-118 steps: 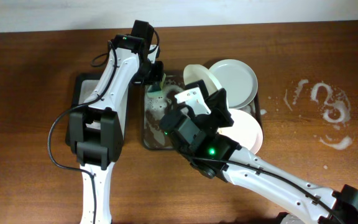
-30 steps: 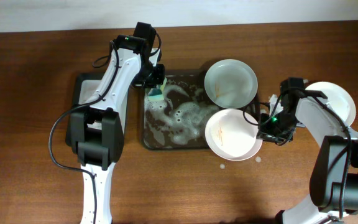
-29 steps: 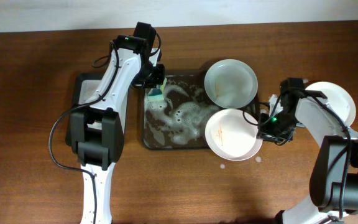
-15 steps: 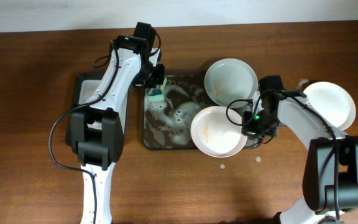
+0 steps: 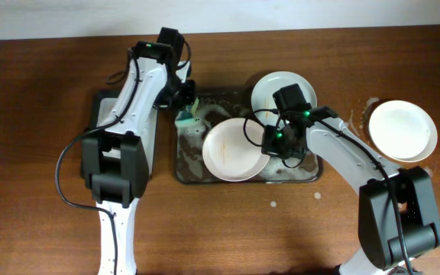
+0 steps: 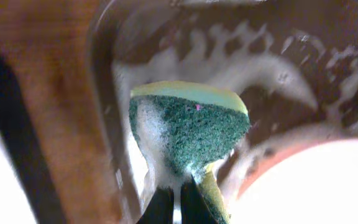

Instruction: Clean dirty plates on tray and stack at the side

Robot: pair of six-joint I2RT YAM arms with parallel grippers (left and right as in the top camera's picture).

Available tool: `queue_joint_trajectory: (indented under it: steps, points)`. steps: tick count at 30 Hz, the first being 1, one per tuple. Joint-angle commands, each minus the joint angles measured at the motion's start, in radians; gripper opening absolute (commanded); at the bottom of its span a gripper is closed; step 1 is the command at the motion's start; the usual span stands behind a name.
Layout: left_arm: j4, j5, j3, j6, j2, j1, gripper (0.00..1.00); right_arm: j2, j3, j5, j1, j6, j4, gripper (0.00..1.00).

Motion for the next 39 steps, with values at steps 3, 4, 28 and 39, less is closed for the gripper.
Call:
queue_joint_trajectory:
  steps: [3, 4, 28, 39]
  points:
    - [-0.143, 0.022, 0.253, -0.001, 0.003, 0.011, 0.01, 0.002, 0.017, 0.072, 0.029, 0.038, 0.047, 0.04]
    - [-0.171, 0.021, 0.296, 0.000, 0.003, 0.006, 0.01, 0.002, 0.017, 0.072, 0.029, 0.038, 0.063, 0.04]
    - [-0.212, 0.022, 0.323, 0.089, 0.003, 0.004, 0.01, 0.127, 0.012, 0.117, 0.094, 0.056, 0.177, 0.24]
    - [-0.219, 0.120, 0.303, 0.089, 0.004, 0.001, 0.01, 0.181, 0.000, -0.225, -0.032, -0.080, 0.232, 0.08]
